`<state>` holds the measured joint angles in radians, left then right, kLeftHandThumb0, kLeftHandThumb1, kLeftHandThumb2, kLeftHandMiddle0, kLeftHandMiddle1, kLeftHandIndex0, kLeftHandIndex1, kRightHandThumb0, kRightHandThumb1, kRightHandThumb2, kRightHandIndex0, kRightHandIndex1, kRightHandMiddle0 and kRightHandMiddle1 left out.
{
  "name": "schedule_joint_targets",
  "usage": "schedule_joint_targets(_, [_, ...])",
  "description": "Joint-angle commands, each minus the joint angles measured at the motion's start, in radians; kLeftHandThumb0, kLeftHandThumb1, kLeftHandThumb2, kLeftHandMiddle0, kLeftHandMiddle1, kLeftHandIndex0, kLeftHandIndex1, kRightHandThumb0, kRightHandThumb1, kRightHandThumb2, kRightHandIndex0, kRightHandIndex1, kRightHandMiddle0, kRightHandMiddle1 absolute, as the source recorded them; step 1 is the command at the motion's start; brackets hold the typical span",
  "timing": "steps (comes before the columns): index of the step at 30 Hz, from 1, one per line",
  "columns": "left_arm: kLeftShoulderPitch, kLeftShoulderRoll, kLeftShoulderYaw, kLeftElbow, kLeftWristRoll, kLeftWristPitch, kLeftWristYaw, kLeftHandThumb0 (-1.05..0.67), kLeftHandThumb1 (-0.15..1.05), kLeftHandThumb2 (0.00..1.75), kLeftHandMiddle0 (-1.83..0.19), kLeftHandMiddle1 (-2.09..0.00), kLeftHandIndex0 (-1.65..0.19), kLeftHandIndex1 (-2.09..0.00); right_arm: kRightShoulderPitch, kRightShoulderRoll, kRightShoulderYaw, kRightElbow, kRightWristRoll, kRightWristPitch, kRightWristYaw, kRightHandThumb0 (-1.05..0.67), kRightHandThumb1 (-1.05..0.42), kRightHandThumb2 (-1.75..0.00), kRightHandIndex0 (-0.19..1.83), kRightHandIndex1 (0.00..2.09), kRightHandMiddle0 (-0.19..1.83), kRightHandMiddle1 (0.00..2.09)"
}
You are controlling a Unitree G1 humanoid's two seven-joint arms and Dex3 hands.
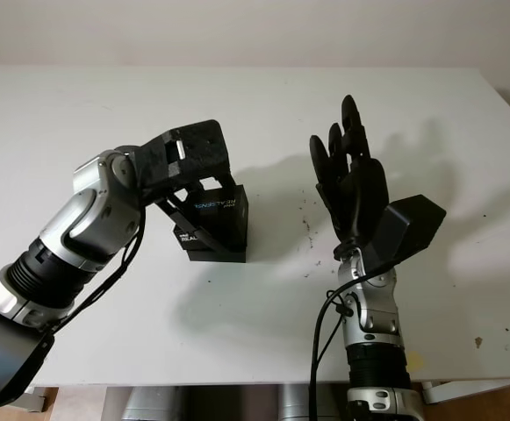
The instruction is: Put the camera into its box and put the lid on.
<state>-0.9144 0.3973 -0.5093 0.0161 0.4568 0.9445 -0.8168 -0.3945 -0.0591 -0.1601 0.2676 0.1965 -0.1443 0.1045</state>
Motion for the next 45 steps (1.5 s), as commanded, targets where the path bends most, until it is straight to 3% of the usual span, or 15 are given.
schedule_joint_targets(1, [0.009, -0.035, -0.045, -0.038, -0.044, 0.003, -0.05, -0.45, 1.05, 0.22, 0.15, -1.95, 0.19, -1.82, -0.014, 0.005, -0.002, 0.001, 0.007, -0.013, 0.005, -0.68, -1.05, -0.23, -0.02, 0.05, 0.03, 0.05])
schedule_joint_targets(2, [0.008, -0.029, -0.051, -0.048, -0.05, 0.007, -0.059, -0.46, 1.05, 0.22, 0.16, -1.94, 0.19, -1.79, -0.013, 0.004, -0.001, -0.001, 0.004, -0.012, 0.002, -0.68, -1.05, -0.23, -0.02, 0.05, 0.03, 0.05])
schedule_joint_targets(3, [0.009, -0.019, -0.058, -0.061, -0.057, 0.002, -0.07, -0.45, 1.05, 0.24, 0.18, -1.65, 0.19, -1.41, -0.013, 0.005, -0.001, -0.003, 0.003, -0.009, 0.0, -0.69, -1.05, -0.23, -0.01, 0.06, 0.04, 0.06])
schedule_joint_targets(5, [0.011, -0.003, -0.069, -0.086, -0.069, 0.003, -0.088, -0.45, 1.05, 0.26, 0.19, -1.39, 0.19, -1.09, -0.013, 0.005, -0.001, -0.004, 0.0, -0.01, -0.003, -0.68, -1.05, -0.23, -0.01, 0.06, 0.04, 0.06])
schedule_joint_targets(6, [0.015, 0.006, -0.075, -0.1, -0.077, -0.003, -0.096, -0.45, 1.05, 0.25, 0.17, -1.68, 0.19, -1.03, -0.013, 0.004, -0.001, -0.004, -0.002, -0.011, -0.004, -0.68, -1.05, -0.23, -0.02, 0.05, 0.04, 0.05])
schedule_joint_targets(7, [0.013, 0.017, -0.088, -0.113, -0.079, -0.004, -0.108, -0.46, 1.05, 0.25, 0.13, -1.84, 0.19, -1.27, -0.014, 0.004, -0.001, -0.001, -0.002, -0.013, -0.003, -0.68, -1.05, -0.23, -0.02, 0.05, 0.03, 0.05])
schedule_joint_targets(10, [0.006, 0.056, -0.141, -0.147, -0.061, -0.045, -0.128, -0.5, 1.05, 0.27, 0.18, -1.7, 0.19, -1.21, -0.017, 0.003, -0.002, 0.005, -0.002, -0.016, -0.001, -0.68, -1.05, -0.23, -0.02, 0.05, 0.03, 0.05])
schedule_joint_targets(12, [0.003, 0.073, -0.165, -0.166, -0.048, -0.061, -0.132, -0.52, 1.05, 0.28, 0.19, -0.7, 0.19, -0.5, -0.018, 0.004, -0.002, 0.003, -0.005, -0.013, -0.006, -0.67, -1.05, -0.24, -0.02, 0.05, 0.04, 0.06])
schedule_joint_targets(13, [0.0, 0.08, -0.175, -0.174, -0.044, -0.06, -0.138, -0.52, 1.05, 0.29, 0.19, -0.38, 0.19, -0.25, -0.019, 0.005, -0.001, 0.002, -0.005, -0.013, -0.007, -0.68, -1.05, -0.24, -0.01, 0.06, 0.04, 0.06])
schedule_joint_targets(14, [-0.002, 0.083, -0.179, -0.183, -0.043, -0.051, -0.143, -0.53, 1.05, 0.3, 0.19, -0.15, 0.19, -0.1, -0.019, 0.005, -0.002, 0.002, -0.004, -0.013, -0.006, -0.67, -1.05, -0.24, -0.01, 0.06, 0.04, 0.06])
schedule_joint_targets(15, [-0.003, 0.084, -0.181, -0.189, -0.043, -0.036, -0.147, -0.53, 1.05, 0.3, 0.19, -0.08, 0.19, -0.05, -0.02, 0.005, -0.001, 0.003, -0.006, -0.014, -0.007, -0.67, -1.05, -0.24, -0.01, 0.06, 0.04, 0.06])
schedule_joint_targets(30, [0.001, 0.073, -0.186, -0.223, -0.067, 0.065, -0.134, -0.55, 1.05, 0.27, 0.19, 0.0, 0.19, 0.0, -0.014, 0.006, -0.002, -0.014, -0.001, -0.002, -0.011, -0.69, -1.05, -0.23, 0.0, 0.06, 0.05, 0.06])
schedule_joint_targets(37, [0.015, 0.096, -0.16, -0.264, -0.063, 0.008, -0.093, -0.67, 1.05, 0.39, 0.19, 0.0, 0.19, 0.0, -0.013, 0.002, -0.003, -0.003, 0.0, -0.014, 0.0, -0.69, -1.05, -0.23, -0.01, 0.05, 0.05, 0.05])
schedule_joint_targets(39, [0.027, 0.107, -0.154, -0.28, -0.036, -0.047, -0.05, -0.69, 1.05, 0.45, 0.19, 0.0, 0.19, 0.0, -0.011, 0.003, -0.003, -0.004, 0.001, -0.013, 0.003, -0.69, -1.05, -0.22, -0.01, 0.05, 0.04, 0.05])
schedule_joint_targets(45, [0.086, 0.155, -0.061, -0.252, 0.033, -0.364, 0.134, -0.76, 1.05, 0.61, 0.19, 0.0, 0.19, 0.0, -0.008, -0.002, -0.003, -0.001, -0.011, -0.014, -0.002, -0.68, -1.05, -0.23, 0.0, 0.06, 0.04, 0.05])
